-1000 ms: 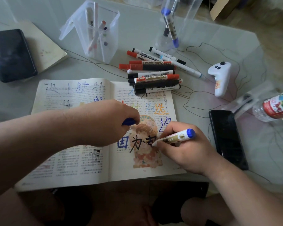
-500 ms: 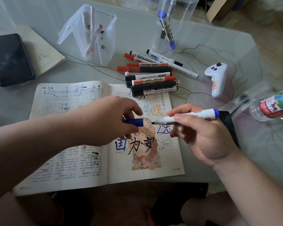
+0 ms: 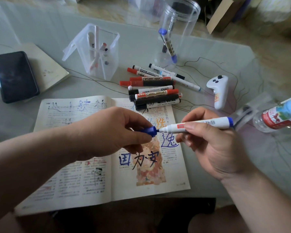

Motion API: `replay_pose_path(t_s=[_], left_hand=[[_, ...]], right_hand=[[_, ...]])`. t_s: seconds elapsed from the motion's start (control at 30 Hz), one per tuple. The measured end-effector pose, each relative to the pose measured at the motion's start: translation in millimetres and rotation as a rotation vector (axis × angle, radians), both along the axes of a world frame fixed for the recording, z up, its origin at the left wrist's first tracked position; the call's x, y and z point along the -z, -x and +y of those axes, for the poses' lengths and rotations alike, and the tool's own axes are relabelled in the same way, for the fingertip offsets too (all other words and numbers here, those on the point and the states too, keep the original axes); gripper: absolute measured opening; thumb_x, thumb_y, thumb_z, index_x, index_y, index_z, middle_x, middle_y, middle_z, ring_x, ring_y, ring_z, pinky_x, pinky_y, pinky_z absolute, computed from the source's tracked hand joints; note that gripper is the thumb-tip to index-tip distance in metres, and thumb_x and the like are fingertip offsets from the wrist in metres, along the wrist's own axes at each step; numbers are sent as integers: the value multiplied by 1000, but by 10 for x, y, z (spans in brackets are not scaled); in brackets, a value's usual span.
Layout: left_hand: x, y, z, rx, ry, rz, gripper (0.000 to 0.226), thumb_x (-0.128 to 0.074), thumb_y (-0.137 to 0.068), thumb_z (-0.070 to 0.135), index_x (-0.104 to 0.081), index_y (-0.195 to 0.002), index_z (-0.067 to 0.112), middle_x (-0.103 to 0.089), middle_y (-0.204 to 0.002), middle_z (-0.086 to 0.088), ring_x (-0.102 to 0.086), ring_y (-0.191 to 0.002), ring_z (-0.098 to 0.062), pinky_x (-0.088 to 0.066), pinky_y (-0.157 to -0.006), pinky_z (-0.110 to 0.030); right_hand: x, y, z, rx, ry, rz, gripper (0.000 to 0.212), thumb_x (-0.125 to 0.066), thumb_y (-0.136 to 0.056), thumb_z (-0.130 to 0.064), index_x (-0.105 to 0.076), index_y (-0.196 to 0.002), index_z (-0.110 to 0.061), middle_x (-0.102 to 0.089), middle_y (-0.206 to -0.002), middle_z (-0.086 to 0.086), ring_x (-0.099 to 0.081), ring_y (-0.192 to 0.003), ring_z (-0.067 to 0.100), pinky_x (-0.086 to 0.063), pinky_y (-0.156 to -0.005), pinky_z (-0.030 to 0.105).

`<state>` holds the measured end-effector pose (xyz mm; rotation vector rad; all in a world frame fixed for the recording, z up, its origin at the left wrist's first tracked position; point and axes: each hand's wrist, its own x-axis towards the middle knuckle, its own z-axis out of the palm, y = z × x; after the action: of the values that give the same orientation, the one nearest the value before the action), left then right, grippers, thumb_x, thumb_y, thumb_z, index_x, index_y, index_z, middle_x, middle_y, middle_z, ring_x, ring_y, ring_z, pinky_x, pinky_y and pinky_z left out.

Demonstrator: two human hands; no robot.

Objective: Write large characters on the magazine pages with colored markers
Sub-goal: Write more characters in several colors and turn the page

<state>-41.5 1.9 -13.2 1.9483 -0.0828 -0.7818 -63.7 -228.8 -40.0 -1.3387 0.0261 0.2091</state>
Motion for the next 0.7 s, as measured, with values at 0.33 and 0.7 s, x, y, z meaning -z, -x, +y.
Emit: replay_pose_path(t_s=[0.33,0.7], left_hand=[[74,-28,90,-29,409,180,24,-77,-81,27,-78,-92,6,-46,-61,-7,-42,-56,-17,-44,-54,-22],[89,-53,84,-159,500,396,29,-71,-87,31,-69,-78,4,-37,-62,-5,-26,-52,-14,-30,-48,-26]], right_hand=[[-124,36,45,-183,56,25,43,-92,-65,-37,-79,-101,-17,-76,-87,15,-72,-74,22,-56,-68,27],[-193,58,4,-173,373,-210,30,-82,-79,-32,-75,-107,-22,-67,-87,2,-61,-61,13,-49,-50,23]])
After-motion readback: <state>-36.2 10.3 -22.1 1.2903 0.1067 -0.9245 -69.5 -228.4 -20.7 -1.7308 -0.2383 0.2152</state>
